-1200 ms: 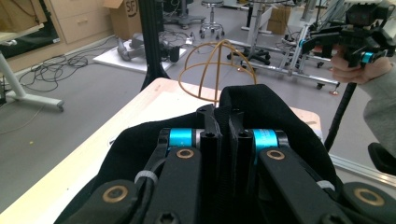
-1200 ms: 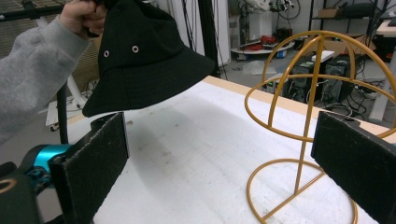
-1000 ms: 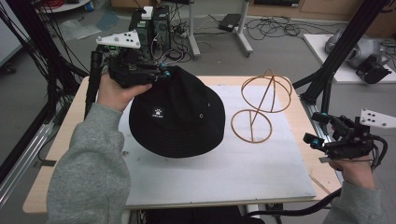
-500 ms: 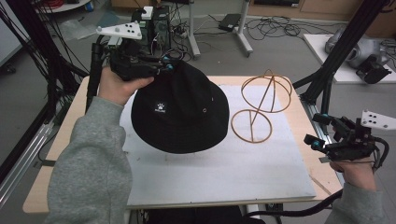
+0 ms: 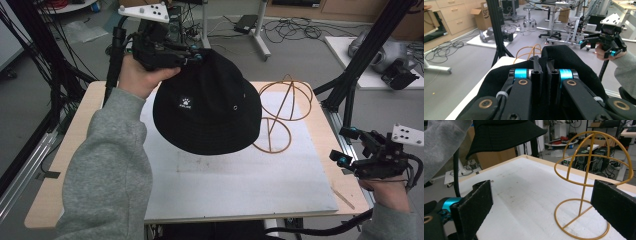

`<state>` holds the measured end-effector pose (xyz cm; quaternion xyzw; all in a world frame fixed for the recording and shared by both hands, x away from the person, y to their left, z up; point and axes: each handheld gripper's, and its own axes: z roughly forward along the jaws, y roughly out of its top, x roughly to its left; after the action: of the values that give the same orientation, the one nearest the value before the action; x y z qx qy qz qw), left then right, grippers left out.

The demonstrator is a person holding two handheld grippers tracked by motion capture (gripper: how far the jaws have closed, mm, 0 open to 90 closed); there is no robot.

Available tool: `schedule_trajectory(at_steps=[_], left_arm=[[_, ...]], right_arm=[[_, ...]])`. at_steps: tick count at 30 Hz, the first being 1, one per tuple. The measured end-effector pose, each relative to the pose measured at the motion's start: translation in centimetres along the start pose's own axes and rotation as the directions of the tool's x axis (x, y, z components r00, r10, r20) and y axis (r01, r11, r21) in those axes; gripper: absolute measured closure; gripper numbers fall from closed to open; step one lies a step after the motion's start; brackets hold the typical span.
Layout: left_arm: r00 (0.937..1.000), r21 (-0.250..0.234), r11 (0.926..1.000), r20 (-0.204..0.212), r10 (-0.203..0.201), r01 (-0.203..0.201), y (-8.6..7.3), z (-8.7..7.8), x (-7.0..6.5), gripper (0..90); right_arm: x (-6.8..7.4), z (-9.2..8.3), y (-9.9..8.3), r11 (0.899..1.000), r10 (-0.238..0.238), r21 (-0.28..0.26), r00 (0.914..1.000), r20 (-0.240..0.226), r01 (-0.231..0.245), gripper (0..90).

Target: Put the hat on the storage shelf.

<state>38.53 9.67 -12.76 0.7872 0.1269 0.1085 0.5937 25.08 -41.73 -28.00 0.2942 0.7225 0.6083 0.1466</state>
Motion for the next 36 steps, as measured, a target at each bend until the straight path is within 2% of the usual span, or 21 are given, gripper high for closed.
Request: schedule_trajectory(at_steps=[5, 11, 17, 23, 31, 36], left_arm=[[0.9997, 0.006, 0.9999, 0.022, 0.013, -0.013, 1.3, 1.8, 0.1, 85.7], [0.9988, 0.007, 0.9998, 0.044, 0.02, -0.02, 2.4, 4.2, 0.8, 85.6], [0.9972, -0.031, 0.9991, 0.068, 0.031, -0.029, 3.8, 6.0, 1.3, 85.7], [0.9944, 0.001, 0.9984, 0.089, 0.056, -0.056, 5.4, 8.7, 1.5, 85.7], [0.9909, 0.024, 0.997, 0.115, 0.07, -0.073, 6.6, 12.7, 1.7, 85.7], [0.9879, 0.028, 0.9963, 0.134, 0.077, -0.082, 7.3, 14.9, 2.0, 85.6]], right_arm=[[0.3, -0.1, -0.2, 1.0, 0.001, 0.007, 1.0, 0.001, -0.001, 3.3], [0.8, 0.4, -0.7, 0.999, -0.002, 0.044, 1.0, -0.005, 0.003, 3.3], [1.0, 0.3, -1.0, 0.997, -0.01, 0.07, 0.9999, 0.002, 0.01, 3.3], [1.2, 0.0, -1.4, 0.996, -0.01, 0.092, 0.9999, 0.005, 0.009, 3.3], [2.4, -0.4, -1.8, 0.997, -0.039, 0.072, 0.9992, 0.004, 0.039, 3.4], [3.0, -0.6, -2.1, 0.996, -0.039, 0.075, 0.9992, 0.001, 0.039, 3.4]])
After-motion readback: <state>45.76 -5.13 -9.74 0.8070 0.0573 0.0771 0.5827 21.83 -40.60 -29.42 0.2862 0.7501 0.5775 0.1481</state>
